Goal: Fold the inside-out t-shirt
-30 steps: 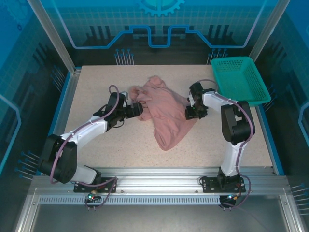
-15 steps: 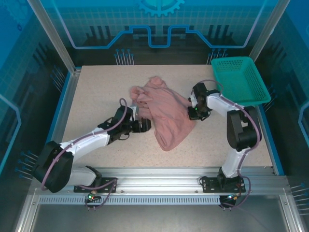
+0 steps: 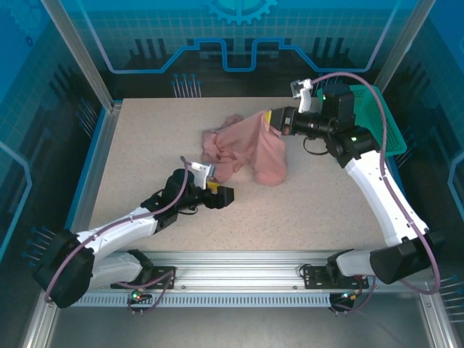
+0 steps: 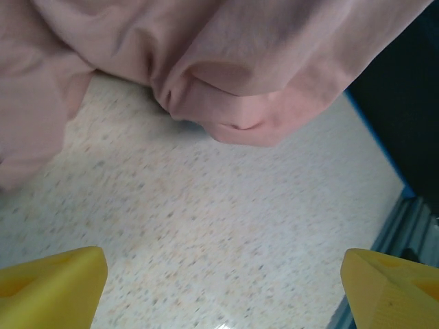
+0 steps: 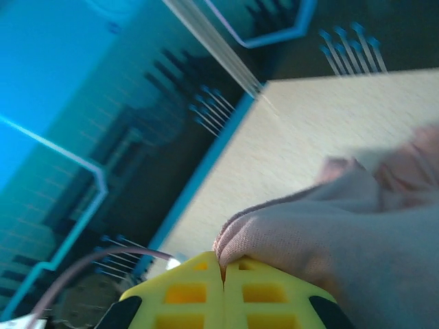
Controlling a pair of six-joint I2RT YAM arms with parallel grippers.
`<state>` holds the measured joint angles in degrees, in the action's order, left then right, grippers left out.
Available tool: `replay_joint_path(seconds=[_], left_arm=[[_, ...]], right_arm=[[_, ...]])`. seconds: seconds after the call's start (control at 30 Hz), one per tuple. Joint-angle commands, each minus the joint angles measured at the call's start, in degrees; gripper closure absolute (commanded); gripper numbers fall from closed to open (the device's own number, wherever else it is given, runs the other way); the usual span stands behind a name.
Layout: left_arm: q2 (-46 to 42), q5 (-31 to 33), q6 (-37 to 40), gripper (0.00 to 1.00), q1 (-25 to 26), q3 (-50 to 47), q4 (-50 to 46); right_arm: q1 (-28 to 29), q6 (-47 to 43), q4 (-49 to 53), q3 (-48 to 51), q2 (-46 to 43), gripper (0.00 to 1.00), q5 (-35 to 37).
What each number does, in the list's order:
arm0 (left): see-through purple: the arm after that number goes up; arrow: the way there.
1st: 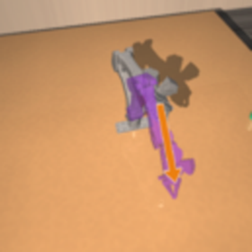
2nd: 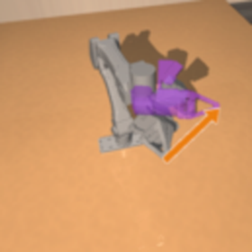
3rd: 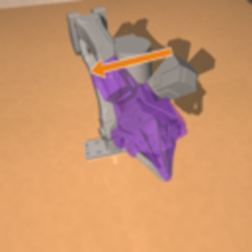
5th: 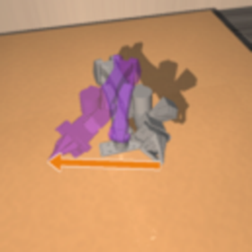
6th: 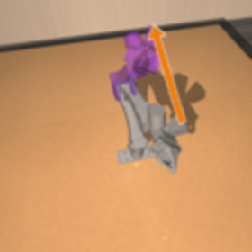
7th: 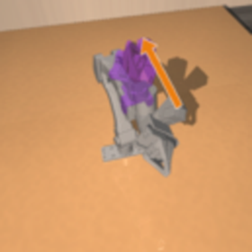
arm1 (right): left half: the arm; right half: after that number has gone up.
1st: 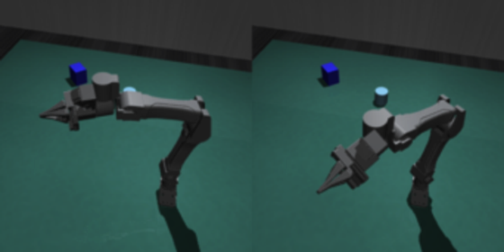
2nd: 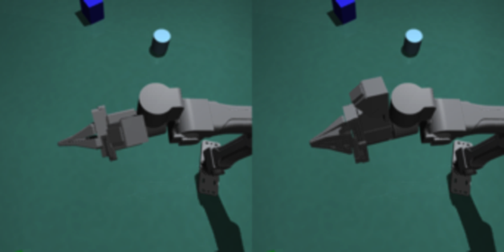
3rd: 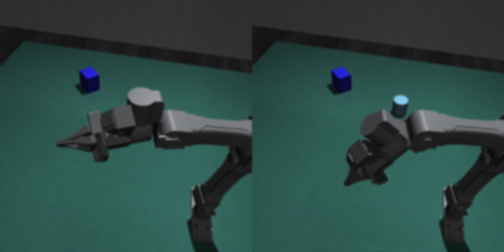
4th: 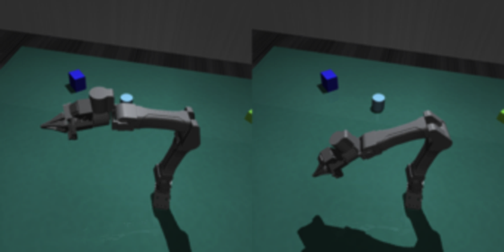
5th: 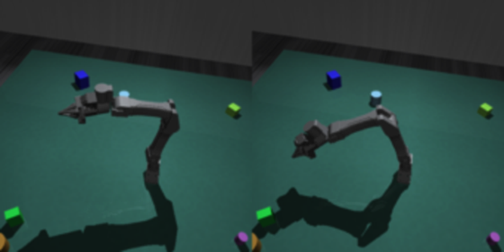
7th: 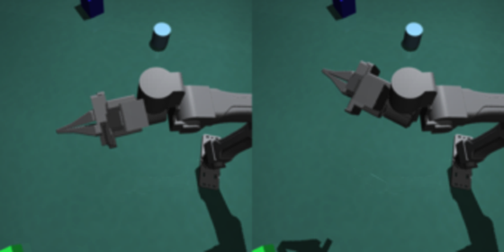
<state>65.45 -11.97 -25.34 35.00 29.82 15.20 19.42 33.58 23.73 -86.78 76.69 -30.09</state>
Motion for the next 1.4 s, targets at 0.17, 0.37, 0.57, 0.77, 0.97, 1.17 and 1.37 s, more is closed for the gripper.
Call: replay_joint_path(seconds=[0.17, 0.37, 0.57, 0.77, 0.97, 1.17, 1.37], left_arm=[[3.4, 6.0, 4.1, 0.09, 10.5, 2.0, 7.3], [8.6, 18.8, 5.4, 0.1, 19.3, 3.5, 11.5], [16.2, 45.3, 5.9, 0.14, 20.3, 9.4, 6.0], [17.8, 54.1, 7.9, 0.27, 18.9, 9.6, 6.6], [11.2, 51.5, 8.2, 0.2, 13.7, 4.6, 4.5], [2.5, 41.8, 11.6, 0.13, 13.0, 0.7, -1.3], [-6.0, 37.9, 13.3, 0.07, 11.4, -1.4, -6.9]], right_arm=[[9.0, 5.7, -2.9, -10.5, 5.5, 0.95, 4.7], [12.4, 5.9, -1.4, -17.8, 9.2, 0.93, 7.1], [13.0, 7.8, -3.3, -17.1, 10.7, 0.93, 6.6], [13.0, 7.8, -2.3, -17.2, 11.5, 0.93, 6.6], [12.8, 6.9, -1.7, -17.3, 11.6, 0.93, 7.4], [11.9, 7.3, -0.8, -19.5, 13.8, 0.93, 7.3], [12.1, 8.7, -2.0, -19.9, 15.0, 0.94, 6.2]])
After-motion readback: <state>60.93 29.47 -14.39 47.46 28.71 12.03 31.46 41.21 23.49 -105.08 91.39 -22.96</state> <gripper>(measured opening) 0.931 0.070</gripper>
